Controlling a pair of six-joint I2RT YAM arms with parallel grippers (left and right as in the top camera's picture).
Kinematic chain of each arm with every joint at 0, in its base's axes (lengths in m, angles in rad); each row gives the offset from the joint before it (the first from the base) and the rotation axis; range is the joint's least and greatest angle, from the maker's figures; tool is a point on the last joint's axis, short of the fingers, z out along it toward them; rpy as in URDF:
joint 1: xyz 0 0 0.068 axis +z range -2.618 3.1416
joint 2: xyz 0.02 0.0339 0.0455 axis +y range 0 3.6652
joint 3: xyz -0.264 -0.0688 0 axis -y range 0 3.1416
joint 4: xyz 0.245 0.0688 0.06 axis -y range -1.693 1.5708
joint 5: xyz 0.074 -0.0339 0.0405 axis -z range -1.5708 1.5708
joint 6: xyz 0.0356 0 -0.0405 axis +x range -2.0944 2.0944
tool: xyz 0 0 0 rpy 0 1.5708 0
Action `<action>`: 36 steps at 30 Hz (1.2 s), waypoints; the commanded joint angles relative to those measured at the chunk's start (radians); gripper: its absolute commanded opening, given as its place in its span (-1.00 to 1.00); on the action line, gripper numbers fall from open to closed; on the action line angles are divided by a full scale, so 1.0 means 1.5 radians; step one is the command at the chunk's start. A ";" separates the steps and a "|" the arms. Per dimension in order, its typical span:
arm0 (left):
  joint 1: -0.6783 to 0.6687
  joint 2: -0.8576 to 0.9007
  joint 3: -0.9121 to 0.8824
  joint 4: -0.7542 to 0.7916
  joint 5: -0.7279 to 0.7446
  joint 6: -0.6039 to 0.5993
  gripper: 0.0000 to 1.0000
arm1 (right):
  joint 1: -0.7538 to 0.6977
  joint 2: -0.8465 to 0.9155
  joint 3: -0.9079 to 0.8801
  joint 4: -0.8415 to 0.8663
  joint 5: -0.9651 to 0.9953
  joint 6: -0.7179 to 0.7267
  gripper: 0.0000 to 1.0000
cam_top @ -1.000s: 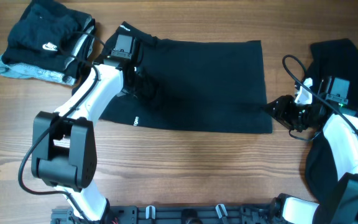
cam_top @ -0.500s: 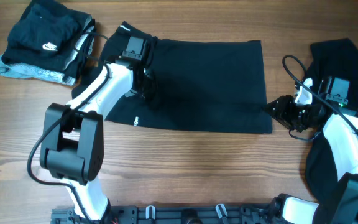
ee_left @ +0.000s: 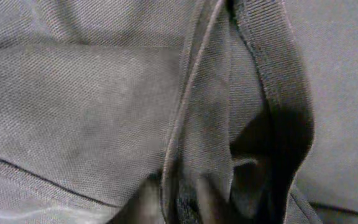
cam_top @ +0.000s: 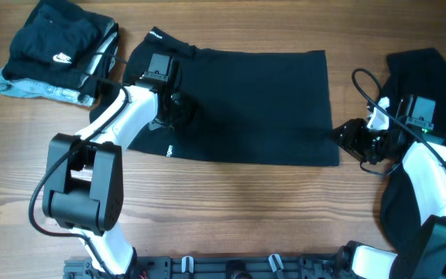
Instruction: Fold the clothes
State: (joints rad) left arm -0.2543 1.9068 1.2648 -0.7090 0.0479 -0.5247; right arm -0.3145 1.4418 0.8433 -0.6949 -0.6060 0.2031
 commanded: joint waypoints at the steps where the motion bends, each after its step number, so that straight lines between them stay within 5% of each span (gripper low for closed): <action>1: -0.007 -0.007 -0.005 0.010 0.046 -0.005 -0.92 | 0.003 0.005 0.009 -0.001 -0.008 -0.012 -0.20; 5: -0.031 -0.015 -0.005 0.098 0.150 -0.002 -0.92 | 0.003 0.005 0.009 -0.001 -0.008 -0.012 -0.20; 12: -0.115 -0.004 -0.006 0.117 0.040 -0.002 -0.92 | 0.003 0.005 0.009 -0.001 -0.008 -0.012 -0.19; 13: -0.122 -0.003 -0.005 0.117 0.029 -0.002 -0.78 | 0.003 0.005 0.009 -0.001 -0.008 -0.012 -0.19; 14: -0.125 -0.003 -0.005 0.116 0.017 -0.002 -0.12 | 0.003 0.005 0.009 -0.002 -0.008 -0.012 -0.19; 15: -0.124 -0.003 -0.005 0.112 0.009 -0.002 0.20 | 0.003 0.005 0.009 -0.003 -0.008 -0.012 -0.19; 17: -0.103 -0.025 -0.004 0.101 0.004 0.016 0.23 | 0.003 0.005 0.009 -0.003 -0.008 -0.013 -0.18; 19: -0.063 -0.075 0.004 0.077 0.004 0.035 0.05 | 0.003 0.005 0.009 -0.001 -0.008 -0.013 -0.15; 20: -0.028 -0.093 0.004 0.070 0.002 0.046 -0.67 | 0.003 0.005 0.009 -0.001 -0.008 -0.013 -0.14; 21: -0.007 -0.091 0.003 0.069 0.002 0.046 -0.92 | 0.003 0.005 0.009 0.000 -0.008 -0.013 -0.12; 23: 0.011 -0.063 0.003 0.078 0.005 0.052 -0.92 | 0.003 0.005 0.009 0.000 -0.008 -0.013 -0.13; 25: 0.011 -0.010 0.003 0.127 0.038 0.103 0.04 | 0.003 0.005 0.009 -0.001 -0.008 -0.013 -0.12; 26: 0.012 0.010 0.003 0.152 0.050 0.106 0.29 | 0.003 0.005 0.009 -0.001 -0.008 -0.012 -0.11; 28: 0.013 0.042 0.003 0.215 0.052 0.124 0.48 | 0.003 0.005 0.009 -0.001 -0.008 -0.012 -0.11; 30: 0.013 0.057 0.003 0.266 0.077 0.173 0.36 | 0.003 0.005 0.009 -0.001 -0.008 -0.013 -0.12; 32: 0.013 0.066 0.003 0.294 0.077 0.191 -0.05 | 0.003 0.005 0.009 -0.001 -0.008 -0.013 -0.11; 33: 0.013 0.069 0.003 0.307 0.077 0.191 -0.29 | 0.003 0.005 0.009 -0.001 -0.008 -0.013 -0.11; 34: 0.013 0.068 0.003 0.320 0.078 0.191 -0.84 | 0.003 0.005 0.009 -0.001 -0.008 -0.012 -0.11; 36: 0.014 0.054 0.004 0.351 0.089 0.191 -0.92 | 0.003 0.005 0.009 -0.001 -0.008 -0.011 -0.11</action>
State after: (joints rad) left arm -0.2363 1.9900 1.2621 -0.2264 0.1524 -0.2615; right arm -0.3145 1.4418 0.8433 -0.6952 -0.6060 0.2028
